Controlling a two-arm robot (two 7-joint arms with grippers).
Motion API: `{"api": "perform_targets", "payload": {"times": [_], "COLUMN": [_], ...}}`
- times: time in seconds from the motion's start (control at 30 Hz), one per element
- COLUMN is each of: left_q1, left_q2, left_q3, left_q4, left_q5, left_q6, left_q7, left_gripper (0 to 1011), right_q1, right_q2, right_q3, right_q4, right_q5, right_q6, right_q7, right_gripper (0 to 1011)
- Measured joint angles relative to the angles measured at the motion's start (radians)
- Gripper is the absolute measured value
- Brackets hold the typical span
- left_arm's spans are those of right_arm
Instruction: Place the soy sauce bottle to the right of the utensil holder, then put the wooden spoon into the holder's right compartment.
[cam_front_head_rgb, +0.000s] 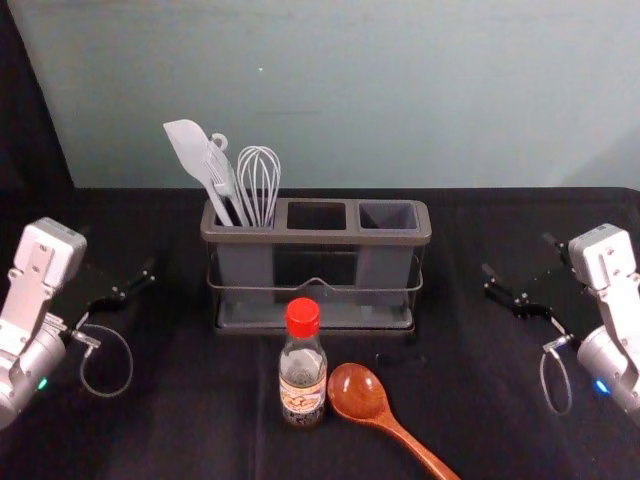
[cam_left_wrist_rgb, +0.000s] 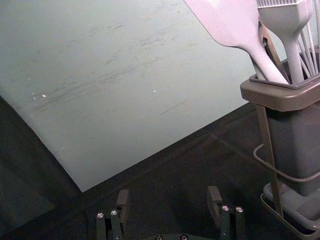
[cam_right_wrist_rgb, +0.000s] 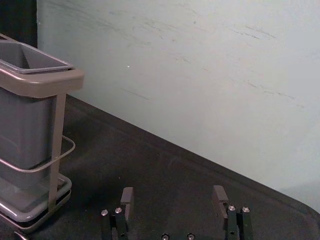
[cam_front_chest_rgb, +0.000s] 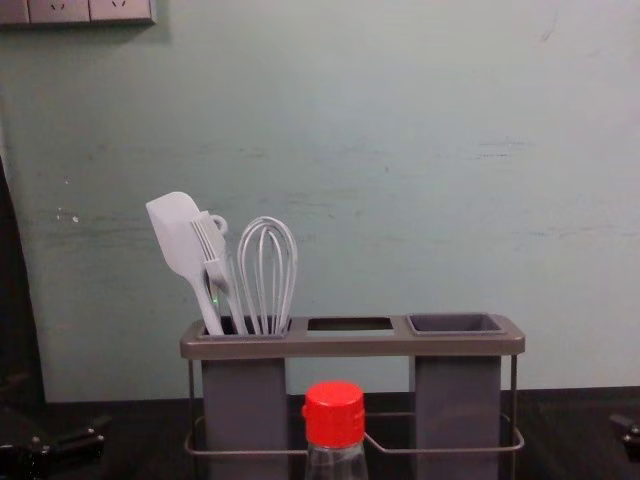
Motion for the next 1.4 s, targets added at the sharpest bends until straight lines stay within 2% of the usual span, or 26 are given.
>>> {"api": "perform_targets", "payload": {"times": [0.83,1.2,1.3,1.4], "left_q1": [0.000,0.000,0.000,0.000], "left_q2": [0.000,0.000,0.000,0.000], "left_q3": [0.000,0.000,0.000,0.000], "left_q4": [0.000,0.000,0.000,0.000], "left_q5": [0.000,0.000,0.000,0.000], "left_q6": [0.000,0.000,0.000,0.000], "left_q7": [0.000,0.000,0.000,0.000], "left_gripper": [1012,1011,1011,1011], "right_q1": [0.000,-0.087,-0.129,-0.195], "right_q2": [0.000,0.034,0.055,0.095], "right_q3": [0.000,0.075,0.102,0.139], "right_q4": [0.000,-0.101,-0.144,-0.202], "right_q5": [-0.001,0.004,0.017,0.041], "right_q6": [0.000,-0.039,-0.060,-0.098], "right_q7": [0.000,-0.001,0.011,0.040], "right_gripper": [1002,1002,1002,1003]}}
